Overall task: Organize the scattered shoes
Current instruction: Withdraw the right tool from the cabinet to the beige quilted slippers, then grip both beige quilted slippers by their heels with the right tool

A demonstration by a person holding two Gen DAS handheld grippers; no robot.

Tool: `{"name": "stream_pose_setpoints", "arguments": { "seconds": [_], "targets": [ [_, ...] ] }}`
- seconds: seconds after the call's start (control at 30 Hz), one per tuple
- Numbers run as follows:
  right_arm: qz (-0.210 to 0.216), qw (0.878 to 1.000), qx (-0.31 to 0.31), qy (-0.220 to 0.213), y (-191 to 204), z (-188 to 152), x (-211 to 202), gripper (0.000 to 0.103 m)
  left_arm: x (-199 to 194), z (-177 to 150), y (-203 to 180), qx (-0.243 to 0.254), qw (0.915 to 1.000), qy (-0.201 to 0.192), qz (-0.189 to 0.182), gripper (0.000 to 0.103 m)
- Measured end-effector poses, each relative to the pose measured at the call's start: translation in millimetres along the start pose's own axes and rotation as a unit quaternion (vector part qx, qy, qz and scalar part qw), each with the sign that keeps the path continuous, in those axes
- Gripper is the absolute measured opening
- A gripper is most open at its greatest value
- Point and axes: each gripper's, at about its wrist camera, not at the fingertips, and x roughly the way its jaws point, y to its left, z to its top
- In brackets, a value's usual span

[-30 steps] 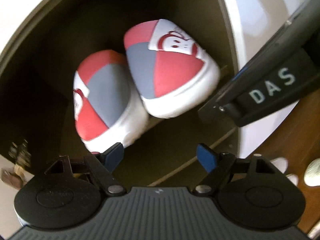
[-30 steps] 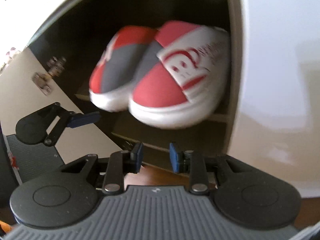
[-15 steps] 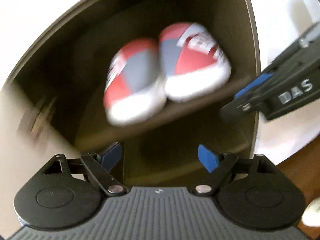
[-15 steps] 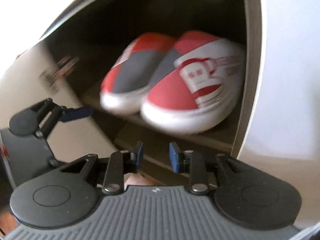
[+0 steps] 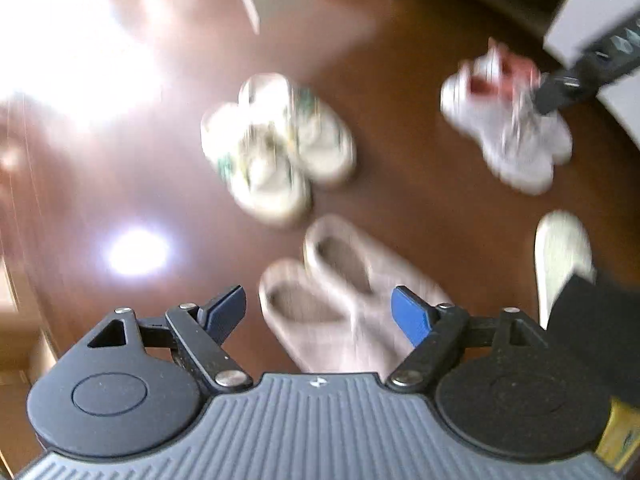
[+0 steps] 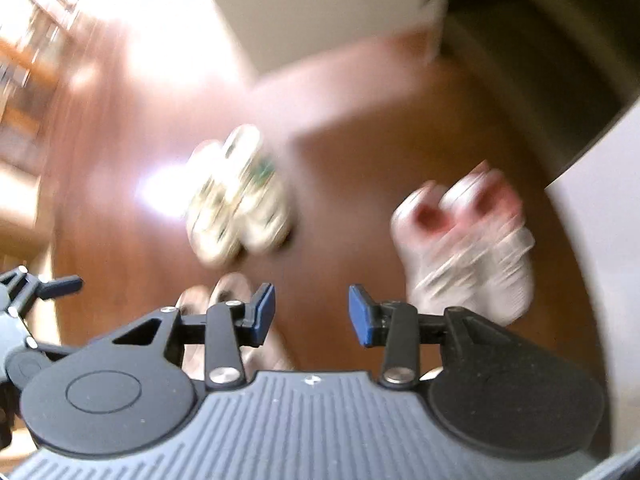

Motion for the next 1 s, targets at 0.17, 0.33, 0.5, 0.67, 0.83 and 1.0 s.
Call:
{"name": "stream_pose_setpoints", "arguments": {
  "seconds": [0.17, 0.33, 0.5, 0.67, 0.83, 1.0],
  "targets": [
    [0.015, 0.998, -0.041, 0.037, 79, -52, 91, 0.036, 49, -56, 5, -0.001, 1.0, 0.008, 0.0, 0.081],
    [-0.012, 0.998, -0.063, 0.026, 120, -60, 155, 0.035, 98, -87, 9, -0.003, 1.0, -0.006, -0.001, 0.081],
    [-0.049, 0.993, -0.099, 0.029, 143, -50, 222, 0.036, 132, -104, 17, 0.001, 0.9998, -0.02, -0.009, 0.081],
    [-0.067, 0.989, -0.105, 0.085, 138, -64, 245, 0.035, 144, -122, 27, 0.009, 0.9996, -0.019, -0.02, 0.081],
    [-0.081, 0.986, -0.112, 0.096, 138, -72, 247, 0.036, 150, -130, 25, 0.023, 0.999, -0.018, -0.033, 0.081],
    [-0.077, 0.985, -0.086, 0.125, 131, -73, 275, 0.02, 163, -132, 25, 0.027, 0.9994, -0.001, -0.024, 0.081]
  ]
}}
